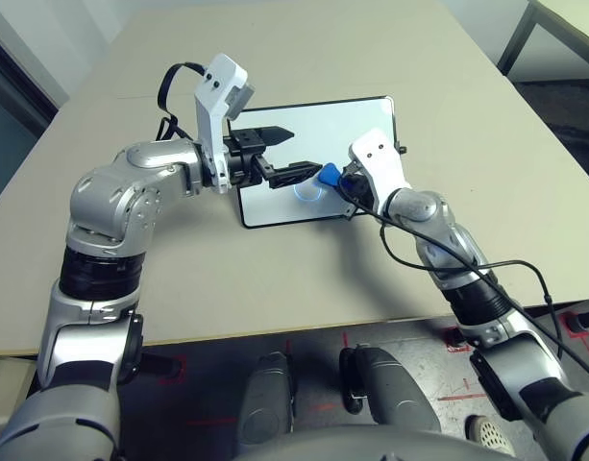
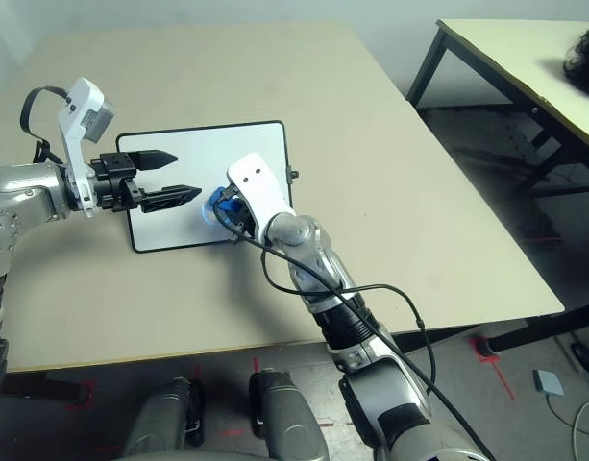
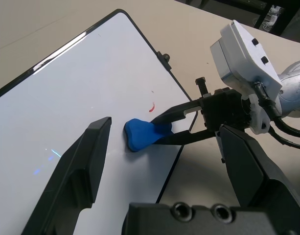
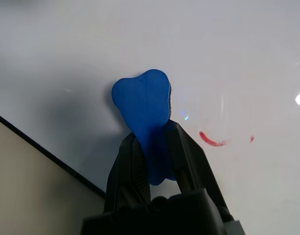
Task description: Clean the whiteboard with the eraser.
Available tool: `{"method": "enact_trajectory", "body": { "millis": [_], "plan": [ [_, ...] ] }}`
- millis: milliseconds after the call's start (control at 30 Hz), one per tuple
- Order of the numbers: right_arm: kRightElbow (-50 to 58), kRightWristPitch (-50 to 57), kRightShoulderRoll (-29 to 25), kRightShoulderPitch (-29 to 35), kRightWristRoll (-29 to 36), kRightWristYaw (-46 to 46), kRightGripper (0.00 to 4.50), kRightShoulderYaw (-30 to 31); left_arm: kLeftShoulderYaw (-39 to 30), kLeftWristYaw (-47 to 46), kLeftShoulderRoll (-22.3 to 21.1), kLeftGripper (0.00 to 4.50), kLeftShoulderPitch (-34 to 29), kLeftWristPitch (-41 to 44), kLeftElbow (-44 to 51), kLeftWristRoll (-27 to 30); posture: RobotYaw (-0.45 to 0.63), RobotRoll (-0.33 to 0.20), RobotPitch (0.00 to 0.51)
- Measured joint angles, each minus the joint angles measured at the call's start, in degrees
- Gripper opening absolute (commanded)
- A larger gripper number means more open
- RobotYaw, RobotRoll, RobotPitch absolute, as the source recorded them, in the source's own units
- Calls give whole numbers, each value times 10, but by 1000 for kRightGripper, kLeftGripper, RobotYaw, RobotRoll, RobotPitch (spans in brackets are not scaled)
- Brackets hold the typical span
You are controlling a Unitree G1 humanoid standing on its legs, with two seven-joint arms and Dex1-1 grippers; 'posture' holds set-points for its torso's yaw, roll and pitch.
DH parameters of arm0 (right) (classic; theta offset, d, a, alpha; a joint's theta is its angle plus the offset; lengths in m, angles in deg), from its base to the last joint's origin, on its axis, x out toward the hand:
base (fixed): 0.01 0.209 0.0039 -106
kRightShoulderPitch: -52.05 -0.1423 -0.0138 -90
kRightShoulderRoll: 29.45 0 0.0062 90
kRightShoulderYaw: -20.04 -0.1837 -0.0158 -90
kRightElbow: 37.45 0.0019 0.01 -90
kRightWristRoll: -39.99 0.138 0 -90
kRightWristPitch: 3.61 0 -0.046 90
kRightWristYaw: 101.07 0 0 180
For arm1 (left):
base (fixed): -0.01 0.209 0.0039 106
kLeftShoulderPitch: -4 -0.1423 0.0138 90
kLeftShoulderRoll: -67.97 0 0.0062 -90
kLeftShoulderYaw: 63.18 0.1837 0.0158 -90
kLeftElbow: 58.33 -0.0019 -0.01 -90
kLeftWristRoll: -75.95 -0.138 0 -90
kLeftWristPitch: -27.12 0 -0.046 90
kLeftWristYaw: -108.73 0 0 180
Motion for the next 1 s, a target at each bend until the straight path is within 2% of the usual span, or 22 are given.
{"method": "enact_trajectory", "body": {
  "millis": [167,433,633,1000],
  "plan": [
    [-37,-22,-26,-38,0,20,694,-19,0,-1,0,4500,0,0,0,0,-25,0,155],
    [-57,-54,-46,-41,0,45,692,-37,0,-1,0,4500,0,0,0,0,-30,0,152],
    [-40,-60,-42,-18,0,50,692,-36,0,0,0,4500,0,-1,-1,-1,-31,0,154],
    [-32,-62,-5,8,4,39,692,-23,0,2,0,4500,1,-3,-3,-1,-28,0,161]
  ]
}}
